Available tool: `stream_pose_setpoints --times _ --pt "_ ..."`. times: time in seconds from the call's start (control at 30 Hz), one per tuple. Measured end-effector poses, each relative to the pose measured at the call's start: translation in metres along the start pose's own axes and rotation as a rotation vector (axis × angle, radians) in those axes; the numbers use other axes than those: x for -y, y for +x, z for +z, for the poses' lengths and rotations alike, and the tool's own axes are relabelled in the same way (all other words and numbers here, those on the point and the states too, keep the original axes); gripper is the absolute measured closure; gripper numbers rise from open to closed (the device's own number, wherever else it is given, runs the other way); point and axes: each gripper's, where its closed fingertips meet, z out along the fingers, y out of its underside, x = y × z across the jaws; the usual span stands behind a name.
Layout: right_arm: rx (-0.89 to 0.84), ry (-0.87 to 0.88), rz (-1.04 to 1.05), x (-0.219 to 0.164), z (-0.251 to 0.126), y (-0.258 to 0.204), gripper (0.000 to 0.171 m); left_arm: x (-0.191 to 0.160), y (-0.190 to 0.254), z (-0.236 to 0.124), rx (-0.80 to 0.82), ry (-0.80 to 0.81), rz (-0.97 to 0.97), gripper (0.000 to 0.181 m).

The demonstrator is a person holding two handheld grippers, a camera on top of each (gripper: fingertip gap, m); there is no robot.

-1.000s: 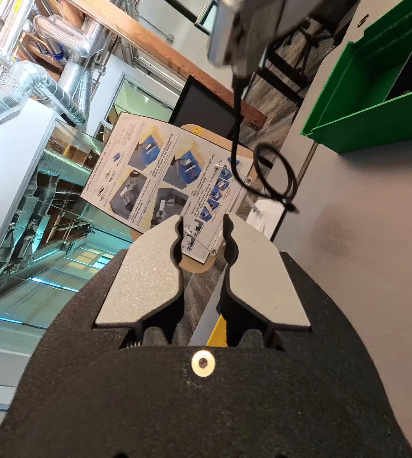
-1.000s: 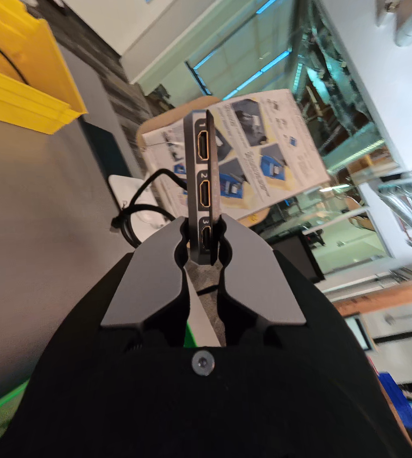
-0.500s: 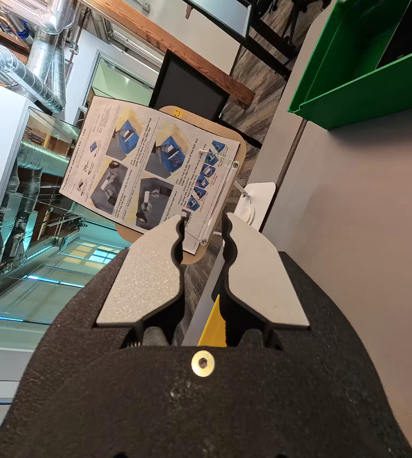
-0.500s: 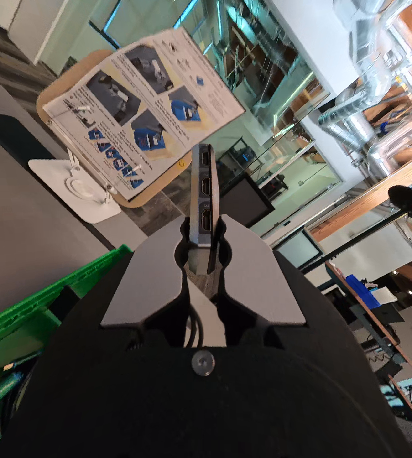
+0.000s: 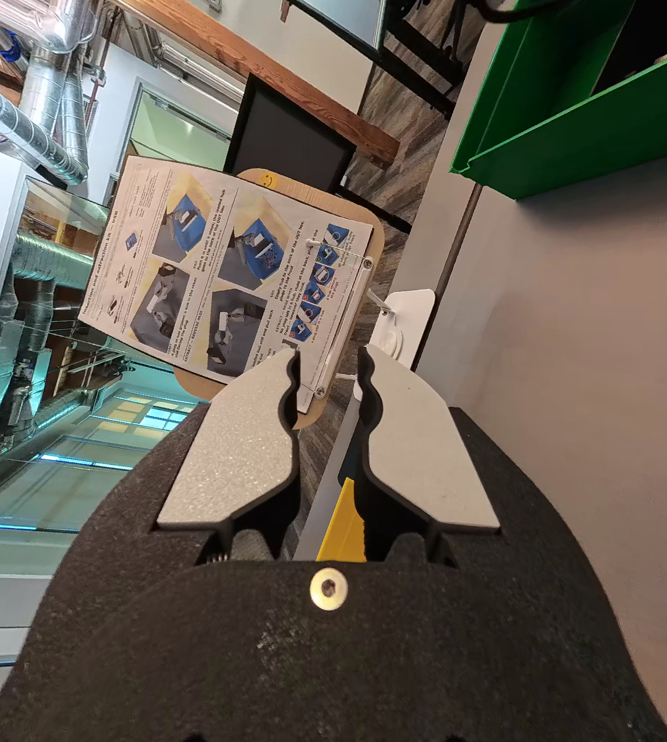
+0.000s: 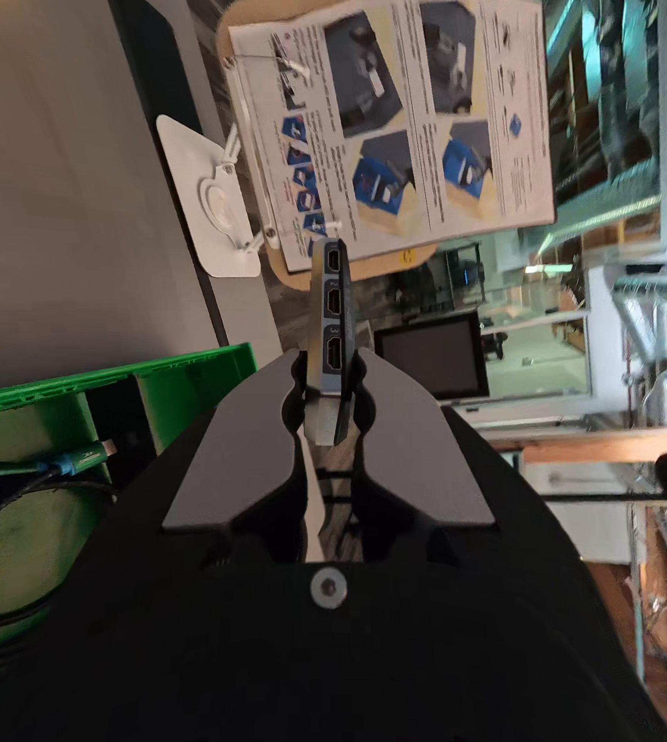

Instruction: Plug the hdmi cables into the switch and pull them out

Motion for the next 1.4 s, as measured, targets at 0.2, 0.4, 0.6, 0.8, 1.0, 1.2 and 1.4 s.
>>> stream_pose_setpoints --times 0.2,0.4,0.6,0.8,1.0,1.2,1.4 --pt "0.032 0.15 -0.003 0.008 0.014 -0.006 0.149 0.0 0.002 0.001 -0.003 -0.003 0.007 0.155" --pt "0.229 0.012 0.542 -0.059 0.043 -0.015 0.15 -0.001 0.003 0.002 -0.009 -0.01 0.008 0.155" --pt "0.559 -0.104 1.191 -0.124 0.065 -0.058 0.15 -0.003 0.008 0.006 -0.025 -0.026 0.015 0.156" --pt "0.67 -0.194 1.743 -0.173 0.083 -0.086 0.147 -0.004 0.016 0.012 -0.049 -0.039 0.022 0.157" --pt "0.725 -0.391 1.814 -0.198 0.079 -0.11 0.136 -0.004 0.024 0.016 -0.072 -0.049 0.036 0.158" --pt "0.402 -0.499 1.377 -0.226 0.084 -0.083 0.132 -0.003 0.022 0.015 -0.066 -0.047 0.039 0.158" --pt "0.455 -0.6 1.212 -0.232 0.084 -0.104 0.142 -0.002 0.017 0.012 -0.053 -0.04 0.034 0.159"
